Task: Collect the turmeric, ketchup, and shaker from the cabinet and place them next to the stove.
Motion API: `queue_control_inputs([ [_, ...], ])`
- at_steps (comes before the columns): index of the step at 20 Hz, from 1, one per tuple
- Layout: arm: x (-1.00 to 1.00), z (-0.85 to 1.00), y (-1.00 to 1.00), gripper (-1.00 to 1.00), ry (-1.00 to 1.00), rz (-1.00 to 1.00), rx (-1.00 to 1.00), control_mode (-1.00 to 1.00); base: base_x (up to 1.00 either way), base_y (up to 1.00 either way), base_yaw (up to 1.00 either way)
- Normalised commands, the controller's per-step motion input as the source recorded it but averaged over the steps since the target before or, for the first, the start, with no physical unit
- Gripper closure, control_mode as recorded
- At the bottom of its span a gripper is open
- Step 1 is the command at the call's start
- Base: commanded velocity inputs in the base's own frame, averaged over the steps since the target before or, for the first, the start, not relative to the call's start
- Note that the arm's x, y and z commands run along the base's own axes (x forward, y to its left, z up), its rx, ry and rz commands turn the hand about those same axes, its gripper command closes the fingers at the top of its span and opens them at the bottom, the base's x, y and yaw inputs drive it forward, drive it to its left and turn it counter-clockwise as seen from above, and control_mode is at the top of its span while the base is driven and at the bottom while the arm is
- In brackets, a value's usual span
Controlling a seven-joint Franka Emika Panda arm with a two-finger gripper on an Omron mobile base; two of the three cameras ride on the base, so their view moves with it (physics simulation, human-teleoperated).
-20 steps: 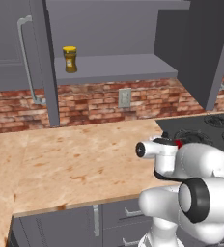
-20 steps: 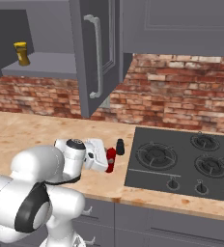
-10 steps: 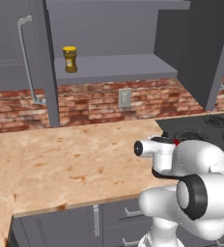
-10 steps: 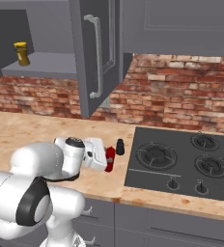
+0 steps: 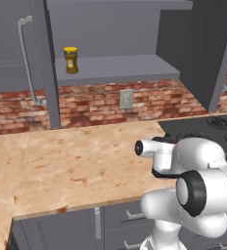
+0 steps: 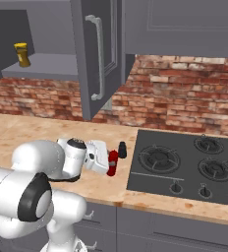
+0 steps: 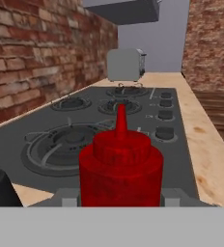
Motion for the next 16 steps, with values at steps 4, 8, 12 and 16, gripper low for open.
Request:
queue_control_inputs([
  [4,0.0,-0.26,0.18,1.0,-0.1,-0.05,-0.03,-1.0,0.0,0.0,0.0],
  [8,0.0,-0.25,0.22,1.0,-0.15,-0.04,-0.02,-1.0,0.0,0.0,0.0],
  [12,0.0,-0.23,0.22,1.0,-0.14,-0.03,-0.01,-1.0,0.0,0.0,0.0],
  [16,0.0,-0.28,0.23,-1.0,-0.16,-0.02,-0.01,-1.0,0.0,0.0,0.0],
])
